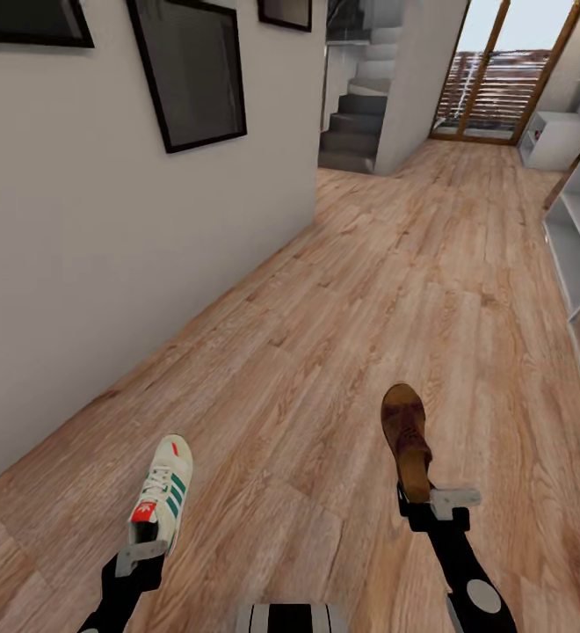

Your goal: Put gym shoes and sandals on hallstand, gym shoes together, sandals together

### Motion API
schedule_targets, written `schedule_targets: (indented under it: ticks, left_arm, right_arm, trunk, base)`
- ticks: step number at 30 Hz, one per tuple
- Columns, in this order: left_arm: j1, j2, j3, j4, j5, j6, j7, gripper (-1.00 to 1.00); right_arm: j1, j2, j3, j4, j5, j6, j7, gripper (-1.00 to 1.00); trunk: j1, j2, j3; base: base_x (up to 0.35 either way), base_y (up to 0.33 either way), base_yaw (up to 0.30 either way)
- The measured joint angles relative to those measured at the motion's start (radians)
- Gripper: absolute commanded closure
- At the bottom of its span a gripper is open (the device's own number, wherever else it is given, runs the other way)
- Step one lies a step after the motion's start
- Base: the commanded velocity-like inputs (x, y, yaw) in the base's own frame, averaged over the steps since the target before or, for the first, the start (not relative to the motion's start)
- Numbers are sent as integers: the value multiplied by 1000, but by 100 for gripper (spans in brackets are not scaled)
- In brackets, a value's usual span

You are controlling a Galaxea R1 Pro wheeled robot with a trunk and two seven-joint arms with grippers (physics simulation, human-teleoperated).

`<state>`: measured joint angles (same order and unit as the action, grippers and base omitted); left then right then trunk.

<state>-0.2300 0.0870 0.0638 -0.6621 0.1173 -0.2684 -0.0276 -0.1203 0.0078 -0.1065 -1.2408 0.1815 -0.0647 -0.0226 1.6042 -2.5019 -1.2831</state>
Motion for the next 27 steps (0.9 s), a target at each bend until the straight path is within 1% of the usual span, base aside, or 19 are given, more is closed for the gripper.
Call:
schedule_targets:
  ticks: [3, 4, 6, 7, 8, 9, 10, 11, 14, 16, 19, 22, 24, 27]
  left_arm:
    - [0, -1, -2, 54, 3, -60, -2, 100]
    - [1, -1, -3, 105, 0, -84, -3, 100]
    - [2, 2, -3, 137, -3, -104, -4, 100]
    - [15, 2, -3, 155, -5, -129, -7, 100]
    - [18, 1, -3, 158, -5, -134, -8, 100]
    - [32, -1, -6, 163, -6, -142, -9, 100]
    - [51, -2, -7, 169, -6, -151, -10, 100]
    - [55, -2, -7, 174, -6, -153, -10, 100]
    - [59, -3, -8, 200, -5, -164, -10, 100]
    - [59, -3, -8, 206, -6, -181, -10, 100]
    - [60, -3, -7, 219, -6, -210, -9, 100]
    - [60, -3, -7, 252, -2, -243, -8, 100]
    - [60, -3, -7, 256, 3, -247, -8, 100]
    - [60, -1, -7, 252, 0, -248, -10, 100]
  right_arm:
    - [45, 3, -2, 115, 0, -134, 0, 100]
    - [57, 5, -2, 198, 4, -207, 1, 100]
    - [63, 5, -2, 257, 6, -254, 2, 100]
    - [70, 5, -2, 306, 8, -294, 3, 100]
    - [73, 5, -2, 319, 7, -304, 3, 100]
    - [81, 5, -2, 351, 7, -338, 3, 100]
    - [89, 5, -1, 409, 6, -429, 1, 100]
    - [90, 5, -2, 423, 4, -452, 0, 100]
    - [92, 6, -2, 517, 3, -484, -1, 100]
    - [92, 7, -3, 546, 1, -489, -1, 100]
    - [92, 8, -4, 567, -1, -494, -1, 100]
    - [92, 8, -4, 582, -2, -499, -1, 100]
    - [92, 8, -4, 583, -2, -500, -1, 100]
    - [92, 8, -5, 584, -2, -500, -1, 100]
  trunk:
    - [-1, 1, 15]
    - [-2, 1, 20]
    - [-3, 1, 31]
    - [-3, 2, 36]
    - [-4, 2, 41]
    - [-4, 2, 46]
    - [-8, 9, 51]
    - [-12, 16, 55]
    - [-23, 37, 69]
    - [-31, 51, 78]
    - [-42, 72, 91]
    - [-54, 93, 105]
    - [-61, 107, 114]
    - [-62, 107, 118]
  base:
    - [0, 0, -206]
    - [0, 0, -205]
    - [0, 0, -197]
    - [0, 0, -192]
    - [0, 0, -190]
    - [0, 0, -189]
    - [0, 0, -189]
    - [0, 0, -189]
    - [0, 0, -188]
    - [0, 0, -186]
    - [0, 0, -185]
    - [0, 0, -183]
    - [0, 0, -182]
    - [0, 0, -180]
